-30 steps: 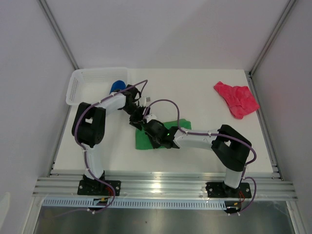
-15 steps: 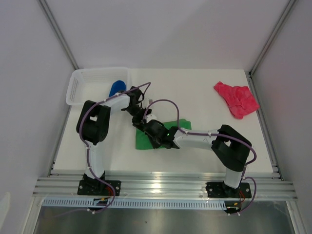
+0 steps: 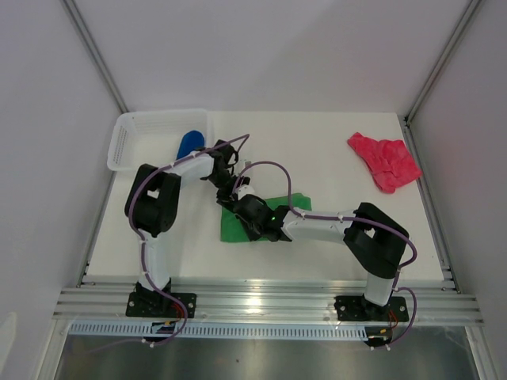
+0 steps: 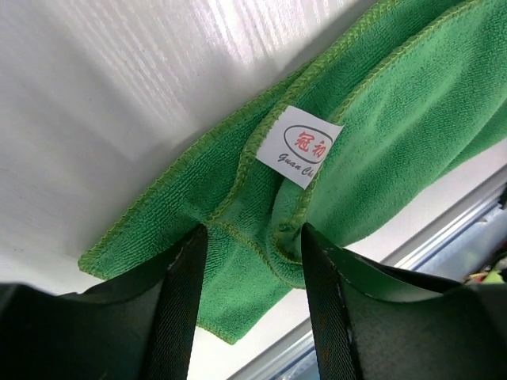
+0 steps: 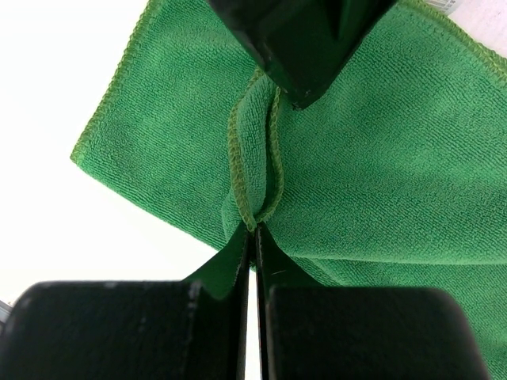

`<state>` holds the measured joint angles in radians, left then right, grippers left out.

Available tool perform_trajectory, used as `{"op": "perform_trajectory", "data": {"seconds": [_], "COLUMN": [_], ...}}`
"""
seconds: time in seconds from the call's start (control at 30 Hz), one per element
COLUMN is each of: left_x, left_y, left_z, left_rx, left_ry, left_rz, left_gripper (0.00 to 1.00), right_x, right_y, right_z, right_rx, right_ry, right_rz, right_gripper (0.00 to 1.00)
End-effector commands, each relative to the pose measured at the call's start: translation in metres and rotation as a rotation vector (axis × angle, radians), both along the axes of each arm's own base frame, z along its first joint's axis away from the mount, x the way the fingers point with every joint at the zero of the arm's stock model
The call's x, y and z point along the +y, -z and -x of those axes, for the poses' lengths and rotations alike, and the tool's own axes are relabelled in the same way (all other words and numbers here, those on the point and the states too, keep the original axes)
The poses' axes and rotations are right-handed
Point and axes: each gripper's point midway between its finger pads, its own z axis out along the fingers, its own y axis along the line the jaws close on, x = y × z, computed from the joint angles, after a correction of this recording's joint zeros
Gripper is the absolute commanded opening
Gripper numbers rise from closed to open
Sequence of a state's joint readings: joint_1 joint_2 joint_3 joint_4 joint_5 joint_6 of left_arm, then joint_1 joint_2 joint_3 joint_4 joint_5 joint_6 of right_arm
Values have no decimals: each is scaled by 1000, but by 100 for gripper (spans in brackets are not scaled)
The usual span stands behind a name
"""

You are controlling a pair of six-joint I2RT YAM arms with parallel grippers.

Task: Roll the towels
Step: Fold the towel

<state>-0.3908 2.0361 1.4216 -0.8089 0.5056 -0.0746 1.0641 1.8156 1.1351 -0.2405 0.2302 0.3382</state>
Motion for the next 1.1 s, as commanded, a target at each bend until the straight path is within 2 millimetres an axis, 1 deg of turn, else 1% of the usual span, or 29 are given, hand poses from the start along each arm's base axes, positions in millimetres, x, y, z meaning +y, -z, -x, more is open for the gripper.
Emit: {"op": "perform_trajectory", "data": {"seconds": [0.0, 0.07, 0.17, 0.23, 0.43, 0.53, 0.6, 0.63, 0.7, 0.77, 0.8, 0.97, 1.07], "left_x": [-4, -3, -2, -3, -7, -10, -13, -17, -20, -21, -20, -19, -16], "left_y": [-16, -14, -11, -12, -24, -25, -30, -31, -42, -40, -33, -24, -14], "left_z": [-21, -26, -29, -32, -38, -36, -37, -37, -38, -35, -33, -33, -30], "left_rx": [-135, -152, -156, -173, -241, -247, -274, -304, -359, -350, -325, -300, -263], "left_ry": [27, 27, 25, 26, 50, 64, 77, 92, 95, 102, 105, 107, 108], "left_rz": [-14, -29, -39, -47, -47, -40, -40, -35, -33, -38, -48, -64, -94], "left_gripper": [55, 54, 52, 52, 52, 53, 51, 50, 52, 52, 52, 50, 50], "right_x": [9, 9, 8, 7, 6, 5, 5, 5, 4, 4, 3, 3, 2], "right_y": [-25, -27, -26, -26, -25, -25, -24, -24, -24, -24, -23, -23, -26], "right_z": [-8, -9, -8, -8, -8, -8, -8, -9, -9, -9, -9, -9, -9], "right_rx": [-62, -66, -63, -64, -64, -65, -64, -66, -66, -67, -67, -67, -72], "right_ry": [6, 6, 6, 9, 5, 9, 8, 9, 9, 12, 12, 12, 16], "right_rz": [-48, -51, -47, -45, -37, -33, -31, -32, -28, -26, -22, -22, -27], "right_gripper": [0, 0, 0, 0, 0, 0, 0, 0, 0, 0, 0, 0, 0]}}
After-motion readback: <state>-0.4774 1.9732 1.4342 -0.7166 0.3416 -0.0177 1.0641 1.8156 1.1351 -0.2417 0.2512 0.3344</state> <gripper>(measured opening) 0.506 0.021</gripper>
